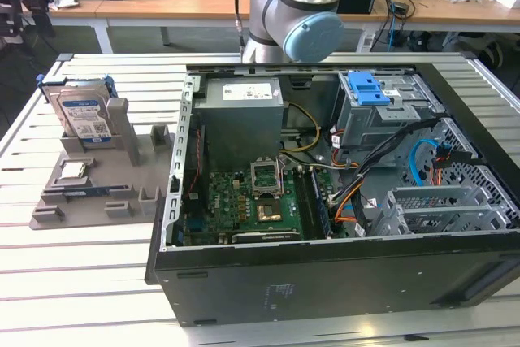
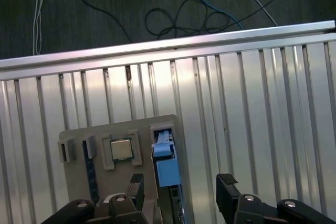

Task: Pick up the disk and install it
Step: 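Pick up the disk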

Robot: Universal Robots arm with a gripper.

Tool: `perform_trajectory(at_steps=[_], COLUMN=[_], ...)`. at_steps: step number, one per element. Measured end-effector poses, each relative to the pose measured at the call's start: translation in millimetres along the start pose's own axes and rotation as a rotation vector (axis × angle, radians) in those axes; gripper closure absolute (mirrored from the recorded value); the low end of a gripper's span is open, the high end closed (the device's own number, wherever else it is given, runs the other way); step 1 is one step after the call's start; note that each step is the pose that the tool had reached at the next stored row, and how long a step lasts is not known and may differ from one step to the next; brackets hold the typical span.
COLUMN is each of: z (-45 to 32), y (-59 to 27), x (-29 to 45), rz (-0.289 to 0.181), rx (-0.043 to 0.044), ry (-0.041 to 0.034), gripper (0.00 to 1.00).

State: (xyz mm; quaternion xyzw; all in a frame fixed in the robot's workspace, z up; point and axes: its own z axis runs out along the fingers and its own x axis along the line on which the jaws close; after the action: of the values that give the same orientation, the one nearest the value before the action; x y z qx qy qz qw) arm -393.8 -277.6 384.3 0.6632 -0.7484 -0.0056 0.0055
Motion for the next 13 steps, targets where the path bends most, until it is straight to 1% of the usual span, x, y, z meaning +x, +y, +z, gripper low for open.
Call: perform_trajectory(at_steps=[4, 6, 7, 10, 11, 13], z=[0.6, 2.6, 3.8, 7.1, 8.0, 9.0], y=[-0.4, -2.0, -2.7, -3.7, -3.7, -3.9], x=[-6.9, -11.8, -13.0, -13.7, -13.3, -12.7], rz=[0.0, 0.0, 0.0, 0.0, -0.001, -0.02], rx=[-0.0002, -0.0002, -0.0003, -0.0003, 0.0, 0.0007], ry=[0.0001, 0.0001, 0.0, 0.0017, 0.0038, 0.0086], gripper=[0.34, 0.34, 0.34, 0.34, 0.34, 0.34])
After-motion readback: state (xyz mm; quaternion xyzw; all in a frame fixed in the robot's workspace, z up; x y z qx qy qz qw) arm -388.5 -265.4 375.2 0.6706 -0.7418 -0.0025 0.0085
